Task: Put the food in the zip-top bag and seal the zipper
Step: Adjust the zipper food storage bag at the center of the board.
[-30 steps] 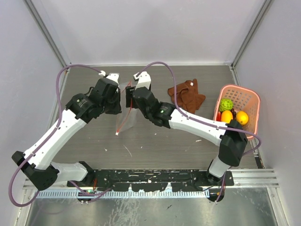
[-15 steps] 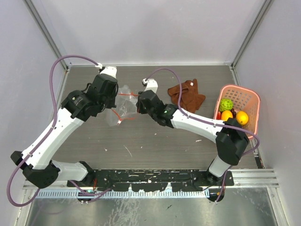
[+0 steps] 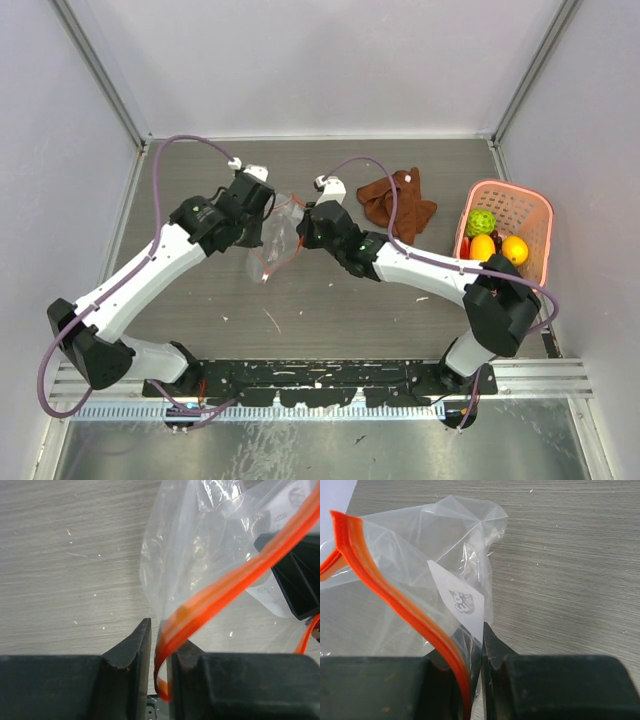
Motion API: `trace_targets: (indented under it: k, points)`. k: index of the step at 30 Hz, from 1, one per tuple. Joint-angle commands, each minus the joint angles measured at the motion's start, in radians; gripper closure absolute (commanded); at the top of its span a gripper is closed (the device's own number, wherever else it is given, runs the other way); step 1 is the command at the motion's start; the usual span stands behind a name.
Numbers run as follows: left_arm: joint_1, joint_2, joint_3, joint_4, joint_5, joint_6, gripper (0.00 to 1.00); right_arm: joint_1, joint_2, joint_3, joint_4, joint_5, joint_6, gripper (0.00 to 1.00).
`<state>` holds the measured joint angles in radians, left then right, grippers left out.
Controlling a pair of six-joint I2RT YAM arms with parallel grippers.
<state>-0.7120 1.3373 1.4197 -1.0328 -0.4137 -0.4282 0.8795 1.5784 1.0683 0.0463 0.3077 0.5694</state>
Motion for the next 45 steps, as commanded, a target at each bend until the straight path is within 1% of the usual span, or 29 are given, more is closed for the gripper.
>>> trace_targets:
  k: [1, 4, 8, 9, 11, 12, 13, 18, 21, 26, 27, 31, 37, 40, 44, 45]
  points:
    - [-0.009, -0.012, -0.024, 0.07, 0.028, -0.088, 0.79, -0.004, -0.07, -0.016, 0.114, 0.002, 0.027, 0.82]
    - [-0.019, -0.022, -0.053, 0.095, 0.048, -0.132, 0.76, -0.004, -0.084, -0.038, 0.134, 0.012, 0.035, 0.84]
    - [-0.041, -0.036, -0.08, 0.111, 0.054, -0.163, 0.77, -0.004, -0.092, -0.046, 0.145, 0.021, 0.03, 0.84]
    - [-0.045, -0.04, -0.083, 0.113, 0.05, -0.165, 0.79, -0.004, -0.091, -0.046, 0.145, 0.023, 0.027, 0.84]
    - [-0.053, -0.046, -0.084, 0.114, 0.033, -0.164, 0.9, -0.004, -0.092, -0.041, 0.133, 0.019, 0.021, 0.82]
    - [-0.055, -0.047, -0.082, 0.11, 0.018, -0.164, 0.96, -0.004, -0.094, -0.036, 0.121, 0.015, 0.022, 0.79]
    - [-0.059, -0.049, -0.078, 0.108, 0.004, -0.164, 1.0, -0.004, -0.097, -0.03, 0.109, 0.009, 0.021, 0.74]
    - [-0.092, -0.058, -0.072, 0.125, -0.066, -0.181, 1.0, -0.002, -0.125, 0.015, 0.002, -0.013, 0.043, 0.46]
    - [-0.107, -0.059, -0.079, 0.143, -0.102, -0.213, 1.0, -0.001, -0.144, 0.04, -0.061, -0.009, 0.072, 0.32]
    - [-0.121, -0.059, -0.102, 0.178, -0.152, -0.271, 1.0, 0.012, -0.162, 0.063, -0.103, -0.04, 0.114, 0.17]
    - [-0.122, -0.056, -0.104, 0.182, -0.16, -0.283, 1.0, 0.019, -0.165, 0.063, -0.108, -0.037, 0.122, 0.16]
    - [-0.126, -0.04, -0.104, 0.197, -0.184, -0.318, 1.0, 0.058, -0.177, 0.056, -0.118, -0.004, 0.144, 0.15]
    - [-0.127, -0.009, -0.092, 0.198, -0.18, -0.351, 1.0, 0.096, -0.167, 0.023, -0.112, 0.052, 0.162, 0.16]
    - [-0.128, -0.007, -0.089, 0.201, -0.162, -0.356, 1.0, 0.097, -0.153, -0.023, -0.071, 0.081, 0.175, 0.22]
    - [-0.127, -0.018, -0.087, 0.186, -0.163, -0.351, 1.0, 0.093, -0.134, -0.06, -0.043, 0.111, 0.17, 0.37]
    - [-0.128, -0.023, -0.089, 0.178, -0.171, -0.345, 1.0, 0.091, -0.132, -0.063, -0.045, 0.114, 0.166, 0.42]
